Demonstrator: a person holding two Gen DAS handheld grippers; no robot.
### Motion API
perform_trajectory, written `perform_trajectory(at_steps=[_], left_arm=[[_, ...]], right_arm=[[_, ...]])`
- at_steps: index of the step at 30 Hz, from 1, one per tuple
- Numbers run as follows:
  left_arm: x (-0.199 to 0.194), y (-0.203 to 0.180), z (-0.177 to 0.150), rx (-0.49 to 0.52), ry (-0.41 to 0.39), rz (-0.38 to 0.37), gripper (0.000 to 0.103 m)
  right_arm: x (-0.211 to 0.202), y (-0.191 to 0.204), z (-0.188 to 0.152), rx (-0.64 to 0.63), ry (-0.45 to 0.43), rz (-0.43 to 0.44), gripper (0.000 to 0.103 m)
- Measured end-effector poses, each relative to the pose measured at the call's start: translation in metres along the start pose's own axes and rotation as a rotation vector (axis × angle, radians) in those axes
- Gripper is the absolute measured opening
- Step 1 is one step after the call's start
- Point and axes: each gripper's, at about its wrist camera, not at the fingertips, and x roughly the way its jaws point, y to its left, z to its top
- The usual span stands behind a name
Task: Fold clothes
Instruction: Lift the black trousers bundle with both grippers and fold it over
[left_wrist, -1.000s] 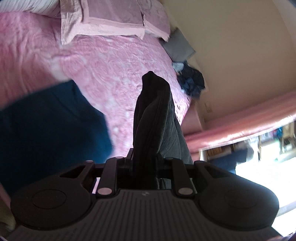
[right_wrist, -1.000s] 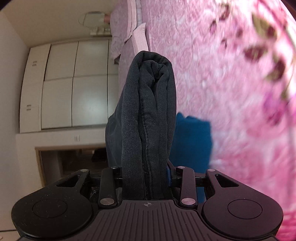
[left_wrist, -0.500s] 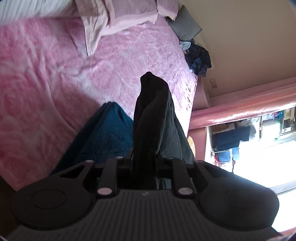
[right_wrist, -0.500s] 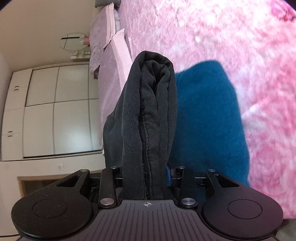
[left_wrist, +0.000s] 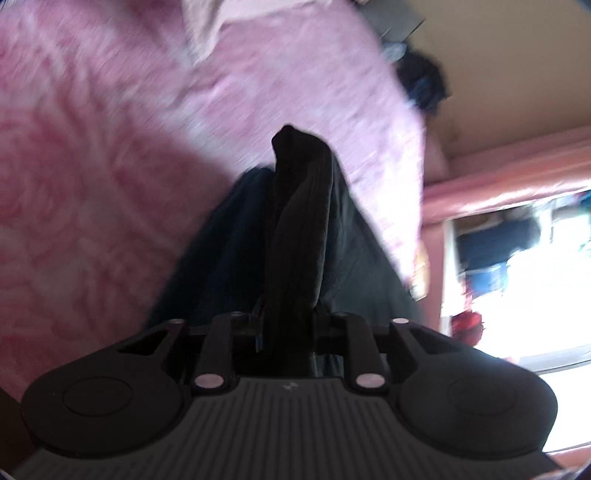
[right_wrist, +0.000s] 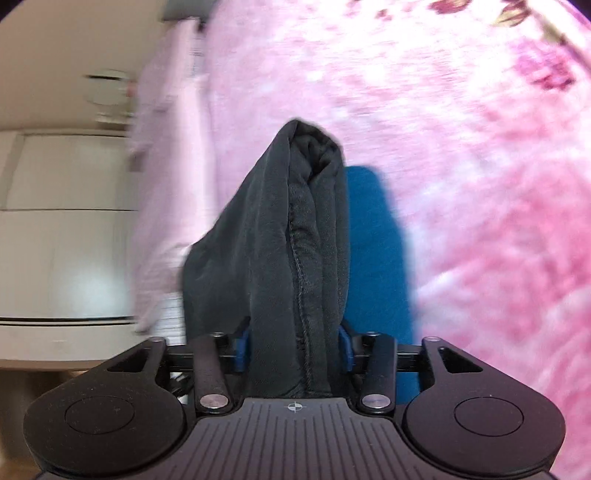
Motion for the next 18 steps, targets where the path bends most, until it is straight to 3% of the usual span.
perform_trajectory(at_steps=[4, 9, 13, 18], left_arm=[[-0.012, 0.006, 0.0, -0.023, -0.014, -0.036, 0.024], [-0.049, 0.0, -0.01, 0.03, -0.016, 0.014, 0.025], [-0.075, 0.004, -0.033, -0.005, 0.007, 0.008, 0.032], [-0.082, -0.002, -0.054, 0.013, 0.006, 0.016, 0.033]], right_arm=[[-0.006, -0.002, -0.008, -0.018, -0.038, 0.01, 0.057], [-0.037, 0.004, -0.029, -0.037, -0.094, -0.043, 0.057], [-0.059, 0.009, -0.058, -0.069, -0.055, -0.051, 0.057], [-0.063, 0.008, -0.079, -0.055, -0.031, -0.005, 0.057]])
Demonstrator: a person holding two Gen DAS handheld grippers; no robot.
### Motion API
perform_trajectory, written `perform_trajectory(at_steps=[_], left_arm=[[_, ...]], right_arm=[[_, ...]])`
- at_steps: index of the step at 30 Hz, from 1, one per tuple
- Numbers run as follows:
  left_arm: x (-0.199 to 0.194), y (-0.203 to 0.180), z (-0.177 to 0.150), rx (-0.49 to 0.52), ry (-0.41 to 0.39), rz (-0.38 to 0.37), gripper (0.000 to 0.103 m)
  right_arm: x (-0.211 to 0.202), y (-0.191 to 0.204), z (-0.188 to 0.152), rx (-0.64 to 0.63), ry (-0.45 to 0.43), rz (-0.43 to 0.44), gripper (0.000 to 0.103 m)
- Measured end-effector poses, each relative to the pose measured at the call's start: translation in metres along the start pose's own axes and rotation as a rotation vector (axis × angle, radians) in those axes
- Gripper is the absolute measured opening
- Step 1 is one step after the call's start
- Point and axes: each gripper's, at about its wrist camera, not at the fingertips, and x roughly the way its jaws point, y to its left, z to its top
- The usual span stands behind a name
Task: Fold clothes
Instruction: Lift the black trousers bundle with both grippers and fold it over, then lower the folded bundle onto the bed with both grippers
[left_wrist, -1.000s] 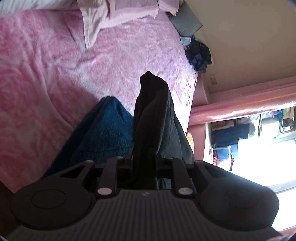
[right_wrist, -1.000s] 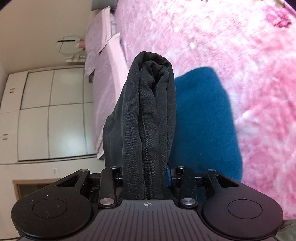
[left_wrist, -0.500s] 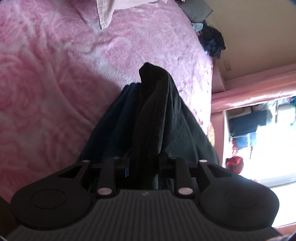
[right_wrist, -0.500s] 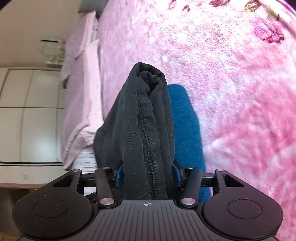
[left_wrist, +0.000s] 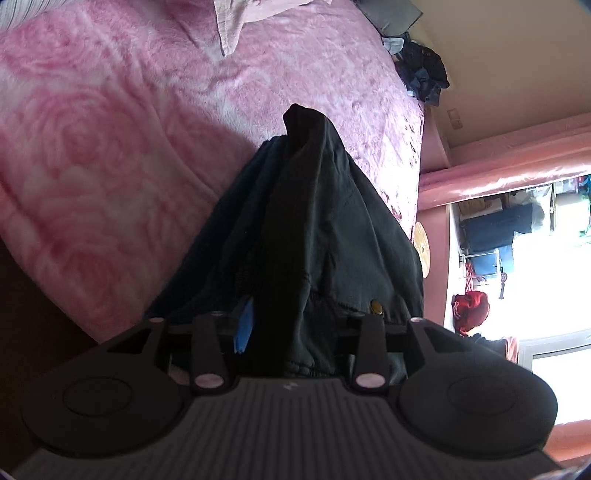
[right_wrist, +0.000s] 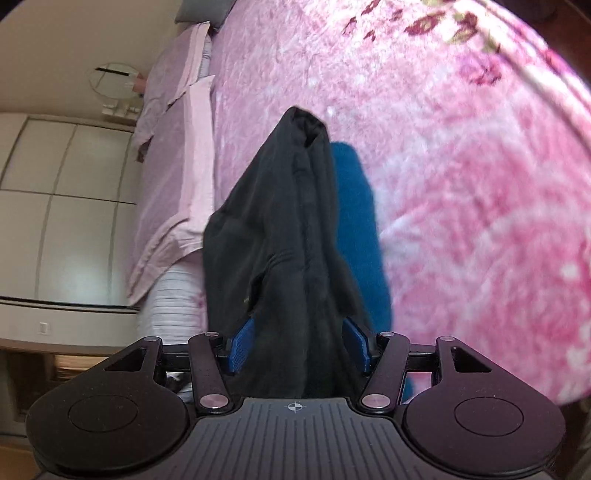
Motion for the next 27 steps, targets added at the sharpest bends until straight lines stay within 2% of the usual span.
perform_trajectory(at_steps=[1, 2, 3, 5, 8, 11, 15, 19, 22, 25, 27], left_arm=[[0.001, -0.001, -0.001, 0.003, -0.008, 0.002, 0.025], [0.002, -0.001, -0.001, 0.012, -0.021, 0.007, 0.0], [0.003, -0.001, -0.001, 0.038, -0.027, 0.014, 0.001], [0.005, -0.002, -0.001, 0.096, -0.039, 0.03, 0.001], [0.02, -0.001, -0.012, 0.211, -0.013, 0.102, 0.003], [0.021, -0.006, -0.018, 0.24, -0.02, 0.154, 0.004], [0.001, -0.038, -0.009, 0.307, -0.044, 0.186, 0.003], [-0.016, -0.069, 0.008, 0.394, -0.118, 0.18, 0.003], [-0.002, -0.087, 0.011, 0.477, -0.126, 0.202, 0.003], [0.026, -0.088, 0.004, 0.533, -0.1, 0.232, 0.004], [0.048, -0.078, -0.006, 0.558, -0.075, 0.314, 0.001]], right_arm=[[0.002, 0.001, -0.001, 0.002, 0.007, 0.008, 0.051], [0.005, 0.002, -0.003, -0.008, 0.009, 0.008, 0.013], [0.008, 0.004, -0.004, -0.03, 0.006, -0.012, 0.004], [0.013, 0.008, -0.006, -0.076, -0.003, -0.054, 0.002], [0.021, 0.0, -0.012, -0.123, -0.013, -0.123, 0.002], [0.028, -0.006, -0.017, -0.16, 0.029, -0.164, 0.002], [0.017, 0.017, -0.011, -0.208, 0.062, -0.217, 0.004], [-0.002, 0.061, -0.014, -0.416, -0.036, -0.327, 0.008], [-0.001, 0.089, -0.021, -0.611, -0.125, -0.377, 0.012], [0.019, 0.099, -0.031, -0.786, -0.141, -0.383, 0.019], [0.039, 0.093, -0.041, -0.902, -0.124, -0.406, 0.02]])
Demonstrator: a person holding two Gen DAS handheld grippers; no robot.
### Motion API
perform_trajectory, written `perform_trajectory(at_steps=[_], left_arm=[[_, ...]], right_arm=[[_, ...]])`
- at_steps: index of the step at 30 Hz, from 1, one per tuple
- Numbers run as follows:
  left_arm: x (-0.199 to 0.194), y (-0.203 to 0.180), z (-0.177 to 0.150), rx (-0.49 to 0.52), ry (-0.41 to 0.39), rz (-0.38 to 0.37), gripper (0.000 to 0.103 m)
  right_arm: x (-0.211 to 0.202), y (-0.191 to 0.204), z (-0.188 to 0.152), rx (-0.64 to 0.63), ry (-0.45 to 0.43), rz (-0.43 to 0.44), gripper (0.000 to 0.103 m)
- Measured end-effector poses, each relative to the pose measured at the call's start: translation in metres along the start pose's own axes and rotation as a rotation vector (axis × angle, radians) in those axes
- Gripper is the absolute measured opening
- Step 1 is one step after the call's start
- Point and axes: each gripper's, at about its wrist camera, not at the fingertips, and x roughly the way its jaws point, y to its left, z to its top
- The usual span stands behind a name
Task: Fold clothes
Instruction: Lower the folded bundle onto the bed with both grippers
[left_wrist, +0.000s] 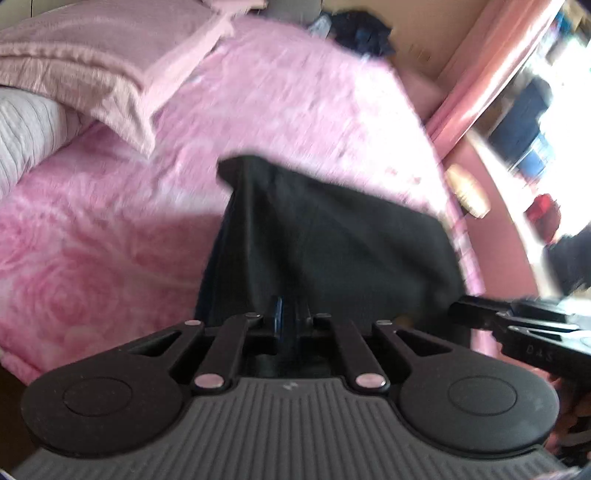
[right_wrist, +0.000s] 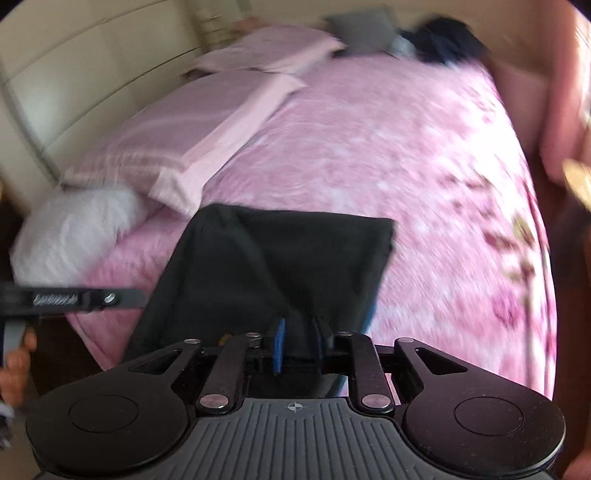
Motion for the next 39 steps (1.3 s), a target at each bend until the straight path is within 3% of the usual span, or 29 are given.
perform_trajectory(at_steps=[3, 6, 11, 14, 18, 24, 28, 35, 39], left_arm=[[0.015, 0.002, -0.022, 0.008, -0.009, 0.027, 0.003], [0.017, -0.002, -0.026, -0.004, -0.024, 0.053, 0.003], [0.006, -0.008, -0.013, -0.017, -0.007, 0.092, 0.002], [-0.012, -0.018, 0.004, -0.008, -0.053, 0.105, 0.003], [-0.014, -0.026, 0.035, -0.022, -0.104, 0.047, 0.003], [0.055, -0.043, 0.069, 0.095, -0.051, -0.084, 0.004], [0.085, -0.038, 0.06, 0.243, -0.055, -0.067, 0.003], [0.07, 0.032, 0.07, 0.116, -0.06, -0.062, 0.003], [0.065, 0.025, 0.097, 0.172, -0.079, -0.064, 0.002]], right_arm=[[0.018, -0.004, -0.033, -0.112, -0.029, -0.022, 0.02], [0.018, -0.014, -0.048, -0.12, -0.056, 0.002, 0.02], [0.017, -0.025, -0.034, -0.076, 0.003, 0.083, 0.02], [0.003, -0.035, -0.012, -0.038, 0.035, 0.104, 0.02], [-0.004, -0.044, 0.017, 0.005, -0.023, 0.065, 0.02], [0.039, -0.043, 0.045, -0.004, -0.027, -0.029, 0.021], [0.068, -0.043, 0.037, -0.013, -0.033, -0.078, 0.02], [0.073, -0.05, 0.029, 0.019, 0.011, -0.102, 0.02], [0.07, -0.051, 0.046, 0.075, 0.038, -0.107, 0.02]])
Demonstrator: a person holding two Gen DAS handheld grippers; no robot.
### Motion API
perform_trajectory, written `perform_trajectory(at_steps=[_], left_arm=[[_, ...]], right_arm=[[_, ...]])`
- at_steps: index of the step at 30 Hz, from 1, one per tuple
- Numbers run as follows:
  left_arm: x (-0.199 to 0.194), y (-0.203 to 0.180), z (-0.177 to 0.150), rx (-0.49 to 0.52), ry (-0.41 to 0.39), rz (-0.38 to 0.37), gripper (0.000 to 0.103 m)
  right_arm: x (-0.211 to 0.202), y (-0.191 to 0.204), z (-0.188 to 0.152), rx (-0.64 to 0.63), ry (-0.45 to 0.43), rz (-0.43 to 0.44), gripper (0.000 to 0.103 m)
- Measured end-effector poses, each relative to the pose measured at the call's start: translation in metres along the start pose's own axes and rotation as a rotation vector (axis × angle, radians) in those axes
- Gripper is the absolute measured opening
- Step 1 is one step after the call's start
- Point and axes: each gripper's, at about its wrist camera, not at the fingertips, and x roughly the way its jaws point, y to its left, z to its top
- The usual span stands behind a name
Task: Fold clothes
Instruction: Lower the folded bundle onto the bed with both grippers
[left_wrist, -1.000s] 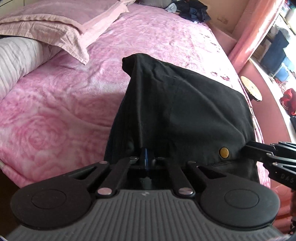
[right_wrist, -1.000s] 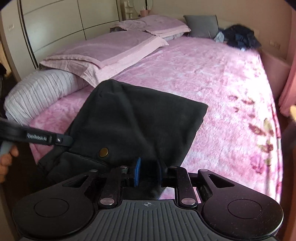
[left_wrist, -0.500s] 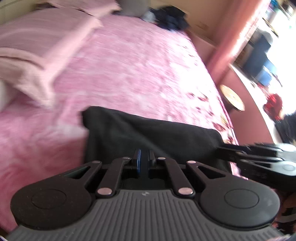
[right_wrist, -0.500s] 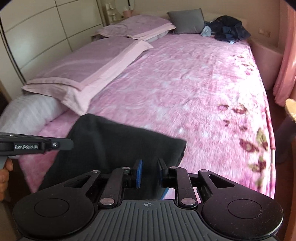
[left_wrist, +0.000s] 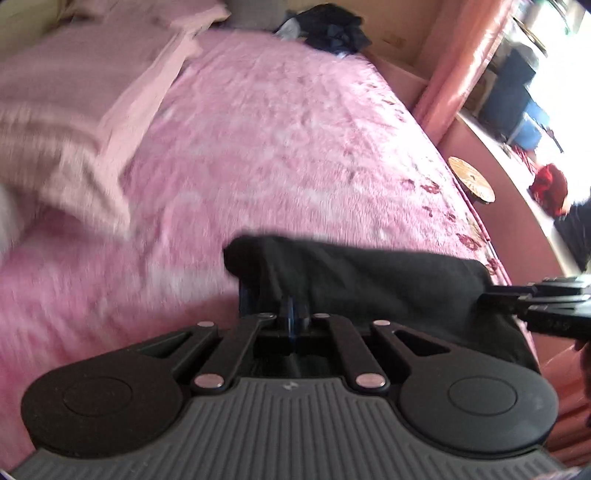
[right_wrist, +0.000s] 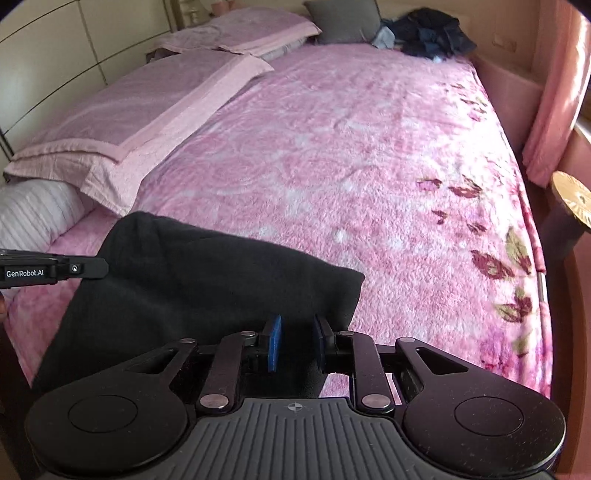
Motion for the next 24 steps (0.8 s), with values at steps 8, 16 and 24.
perform_trajectory(at_steps=[8, 16, 24], left_arm=[[0.056, 0.019, 0.009, -0.063, 0.011, -0.019, 0.003], [0.051, 0.026, 0.005, -0.099, 0.005, -0.007, 0.003], [-0.017, 0.013, -0.003, -0.142, 0.057, -0.009, 0.005]], right_arm=[[0.025, -0.014, 0.024, 0.011, -0.038, -0.068, 0.02], [0.029, -0.043, 0.009, 0.204, -0.004, -0.023, 0.023], [-0.042, -0.027, 0.003, 0.137, -0.034, 0.004, 0.024]])
